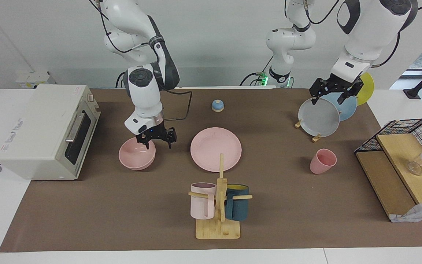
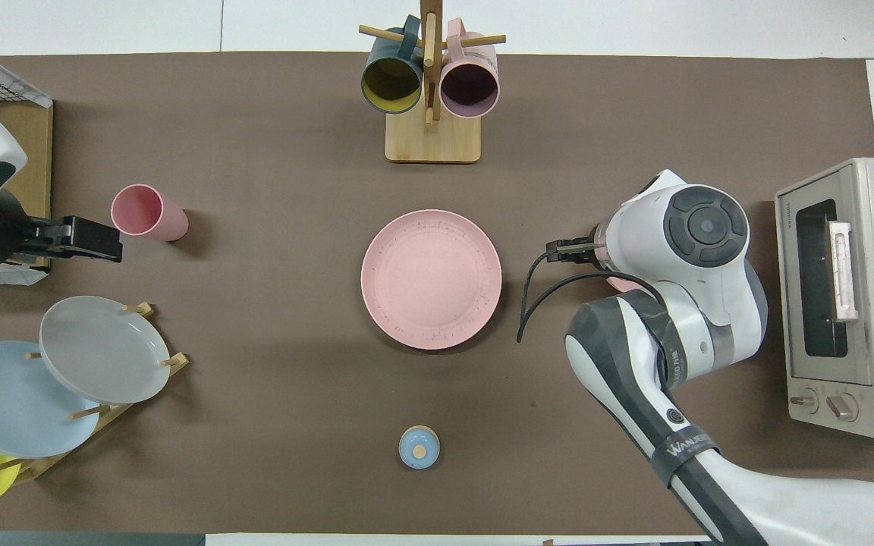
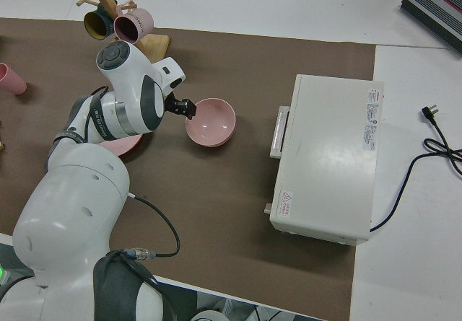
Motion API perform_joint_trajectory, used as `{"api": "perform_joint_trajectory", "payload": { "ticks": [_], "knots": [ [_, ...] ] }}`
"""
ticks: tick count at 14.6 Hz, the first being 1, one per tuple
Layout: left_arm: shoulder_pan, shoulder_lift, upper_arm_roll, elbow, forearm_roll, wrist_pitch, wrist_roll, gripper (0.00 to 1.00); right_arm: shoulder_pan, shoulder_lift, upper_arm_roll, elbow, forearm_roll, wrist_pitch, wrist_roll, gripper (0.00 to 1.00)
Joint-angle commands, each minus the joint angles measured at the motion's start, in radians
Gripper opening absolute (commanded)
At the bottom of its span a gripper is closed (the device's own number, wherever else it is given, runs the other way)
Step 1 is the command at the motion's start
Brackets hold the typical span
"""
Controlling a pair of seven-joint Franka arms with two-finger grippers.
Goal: Organize tableware
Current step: 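Grasp the rim of the pink bowl with the right gripper, then carry the pink bowl over the pink plate while the left gripper grasps the cup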
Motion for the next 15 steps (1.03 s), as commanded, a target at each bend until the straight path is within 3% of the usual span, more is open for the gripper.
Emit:
{"api": "perform_joint_trajectory", "payload": {
  "ticks": [1, 2, 5, 7, 11, 15],
  "knots": [
    [0.01, -0.004, -0.011, -0.003, 0.019, -0.009, -0.01, 1.0, -0.011, -0.03, 0.002, -0.071, 0.008, 0.033, -0.053, 0.68],
    [0.01, -0.004, -0.009, -0.007, 0.019, -0.009, -0.009, 1.0, -0.01, -0.027, 0.001, -0.074, 0.006, 0.036, -0.056, 0.54],
    [0.01, -0.004, -0.009, -0.007, 0.019, -0.009, -0.012, 1.0, -0.022, 0.0, 0.001, -0.074, 0.006, 0.036, -0.119, 0.29],
    [0.008, -0.004, -0.009, -0.007, 0.019, -0.008, -0.013, 1.0, -0.022, 0.007, 0.001, -0.067, 0.003, 0.032, -0.121, 0.0],
    [0.011, -0.002, -0.009, -0.01, 0.018, 0.023, -0.015, 1.0, -0.01, 0.04, 0.001, 0.082, -0.006, -0.124, -0.119, 0.0],
    [0.016, 0.082, -0.004, 0.004, 0.011, 0.104, -0.017, 1.0, 0.068, 0.137, 0.002, 0.417, -0.002, -0.379, -0.042, 0.0]
  ]
}}
